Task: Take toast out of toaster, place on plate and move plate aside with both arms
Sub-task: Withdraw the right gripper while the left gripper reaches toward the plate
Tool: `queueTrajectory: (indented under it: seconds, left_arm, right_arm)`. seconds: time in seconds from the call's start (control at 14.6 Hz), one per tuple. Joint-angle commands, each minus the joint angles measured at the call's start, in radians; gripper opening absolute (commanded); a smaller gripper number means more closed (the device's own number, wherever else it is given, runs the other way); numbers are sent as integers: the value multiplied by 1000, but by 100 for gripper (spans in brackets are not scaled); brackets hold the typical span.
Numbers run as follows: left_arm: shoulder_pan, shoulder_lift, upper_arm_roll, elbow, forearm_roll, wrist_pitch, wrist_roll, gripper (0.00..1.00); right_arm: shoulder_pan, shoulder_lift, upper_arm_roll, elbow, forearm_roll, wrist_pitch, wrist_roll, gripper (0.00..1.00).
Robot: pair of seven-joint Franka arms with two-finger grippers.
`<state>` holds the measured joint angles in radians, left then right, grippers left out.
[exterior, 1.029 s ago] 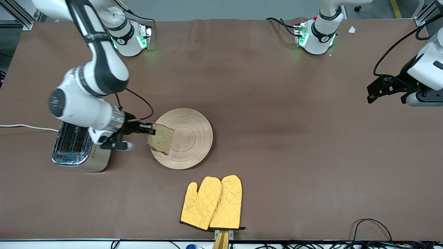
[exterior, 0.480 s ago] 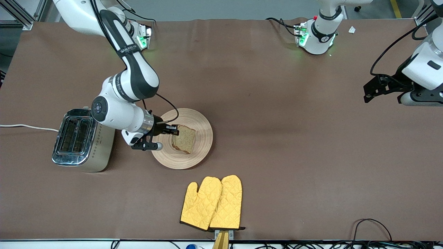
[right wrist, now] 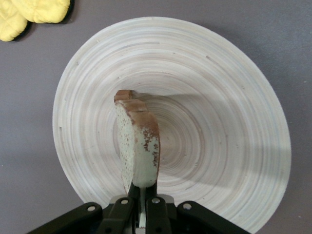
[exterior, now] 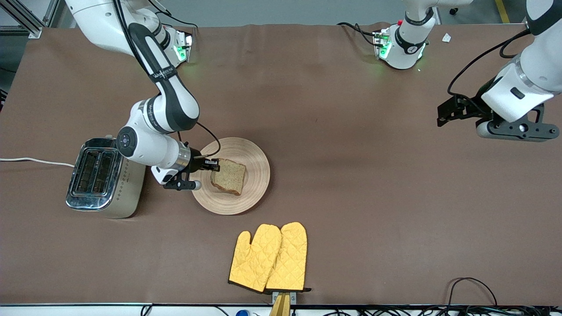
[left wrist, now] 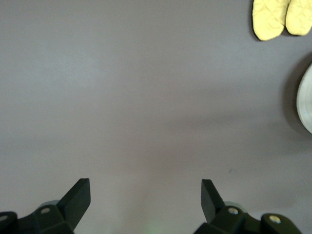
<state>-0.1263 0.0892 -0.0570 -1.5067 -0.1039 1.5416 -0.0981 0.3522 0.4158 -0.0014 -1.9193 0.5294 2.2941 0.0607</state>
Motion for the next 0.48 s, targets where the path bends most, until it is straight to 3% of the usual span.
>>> queueTrajectory:
  seconds: [0.0, 0.21, 0.27, 0.34, 0.41]
  left_arm:
    - [11, 4, -6, -46, -88, 14, -8, 100]
    - [11, 81, -6, -75, -192, 63, -2, 100]
    - [11, 114, -6, -81, -230, 77, 0, 100]
    - [4, 150, -6, -92, -270, 98, 0, 100]
    - [-2, 176, -7, -101, -304, 123, -2, 100]
  right_arm:
    - [-48, -22, 9, -64, 17, 22, -71, 0]
    - [-62, -28, 11, -95, 17, 80, -107, 5]
    - [-47, -34, 12, -134, 17, 164, -119, 9]
    - [-29, -43, 14, -174, 17, 232, -158, 21]
    - [-12, -43, 14, -184, 17, 273, -220, 51]
